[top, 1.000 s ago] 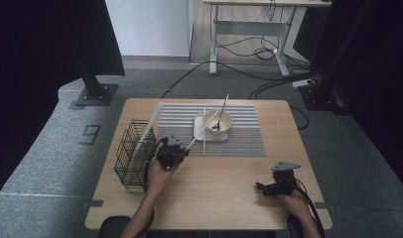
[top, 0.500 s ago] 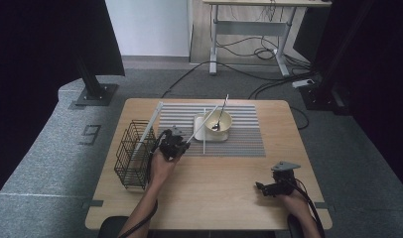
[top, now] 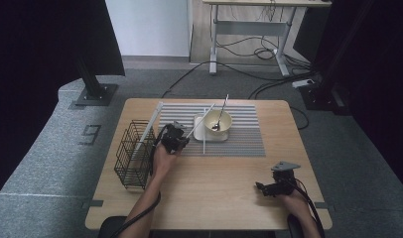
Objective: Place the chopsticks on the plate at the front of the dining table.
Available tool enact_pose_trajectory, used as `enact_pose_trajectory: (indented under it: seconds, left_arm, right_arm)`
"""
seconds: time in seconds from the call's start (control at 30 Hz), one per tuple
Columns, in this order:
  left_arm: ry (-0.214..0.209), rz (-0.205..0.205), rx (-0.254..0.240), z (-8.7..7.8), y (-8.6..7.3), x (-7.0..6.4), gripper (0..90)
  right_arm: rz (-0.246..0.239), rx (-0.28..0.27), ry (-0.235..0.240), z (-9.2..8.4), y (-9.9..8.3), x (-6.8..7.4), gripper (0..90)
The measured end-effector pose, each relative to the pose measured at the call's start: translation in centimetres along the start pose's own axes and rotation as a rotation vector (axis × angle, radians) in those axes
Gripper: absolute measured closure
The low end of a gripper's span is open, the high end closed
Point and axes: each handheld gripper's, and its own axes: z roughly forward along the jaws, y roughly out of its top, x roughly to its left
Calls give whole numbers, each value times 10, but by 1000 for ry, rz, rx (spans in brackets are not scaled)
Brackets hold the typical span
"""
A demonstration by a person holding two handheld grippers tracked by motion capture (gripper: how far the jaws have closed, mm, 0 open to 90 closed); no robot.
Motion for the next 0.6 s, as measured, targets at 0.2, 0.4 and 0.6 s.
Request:
enact_pose_trajectory:
  seconds: [0.2, 0.4, 0.6]
  left_arm:
    - [5, -16, 22, 9, 4, 7, 853]
    - [13, -27, 48, 20, 9, 12, 853]
    - [27, -54, 71, 30, 8, 17, 853]
  right_arm:
    - [0, 0, 0, 0, 0, 0, 0]
    - [0, 0, 0, 0, 0, 0, 0]
    - [0, 0, -1, 0, 0, 0, 0]
